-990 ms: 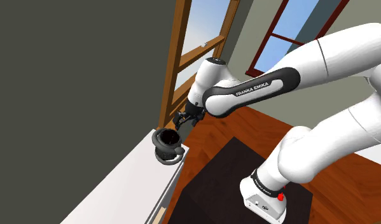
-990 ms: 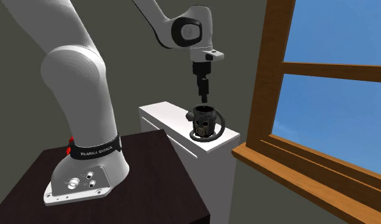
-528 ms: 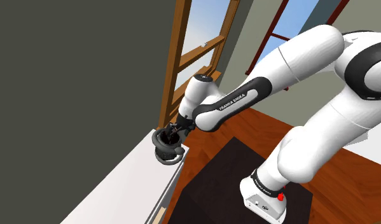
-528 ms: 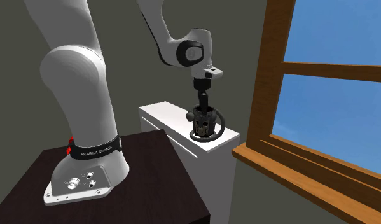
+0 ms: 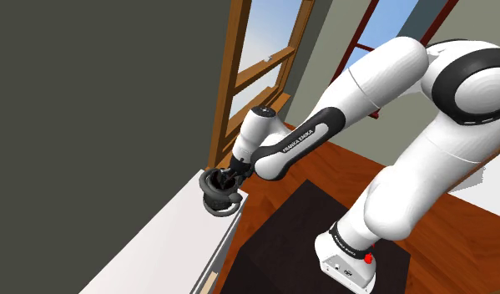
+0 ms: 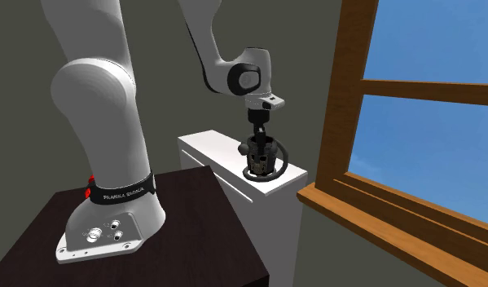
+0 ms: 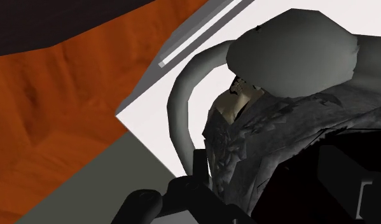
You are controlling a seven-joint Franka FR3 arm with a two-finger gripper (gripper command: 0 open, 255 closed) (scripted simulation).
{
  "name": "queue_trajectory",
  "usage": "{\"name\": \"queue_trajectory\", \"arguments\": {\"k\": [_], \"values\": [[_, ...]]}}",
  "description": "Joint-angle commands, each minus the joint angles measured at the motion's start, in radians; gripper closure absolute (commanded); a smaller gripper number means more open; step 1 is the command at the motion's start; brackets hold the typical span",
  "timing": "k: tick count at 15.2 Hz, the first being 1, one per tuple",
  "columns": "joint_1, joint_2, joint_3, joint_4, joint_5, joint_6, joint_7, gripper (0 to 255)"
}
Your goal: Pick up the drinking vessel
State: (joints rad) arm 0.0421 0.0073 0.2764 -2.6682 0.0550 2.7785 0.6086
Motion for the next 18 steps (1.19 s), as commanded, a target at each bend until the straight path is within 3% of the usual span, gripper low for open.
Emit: {"name": "queue_trajectory", "arguments": {"k": [1, 8, 18], "values": [[0.000, 0.003, 0.000, -0.001, -0.001, 0.002, 0.001, 255], [0.000, 0.002, 0.000, 0.000, -0.001, 0.001, 0.000, 255], [0.010, -0.148, -0.003, 0.019, 0.062, -0.165, -0.043, 255]]}}
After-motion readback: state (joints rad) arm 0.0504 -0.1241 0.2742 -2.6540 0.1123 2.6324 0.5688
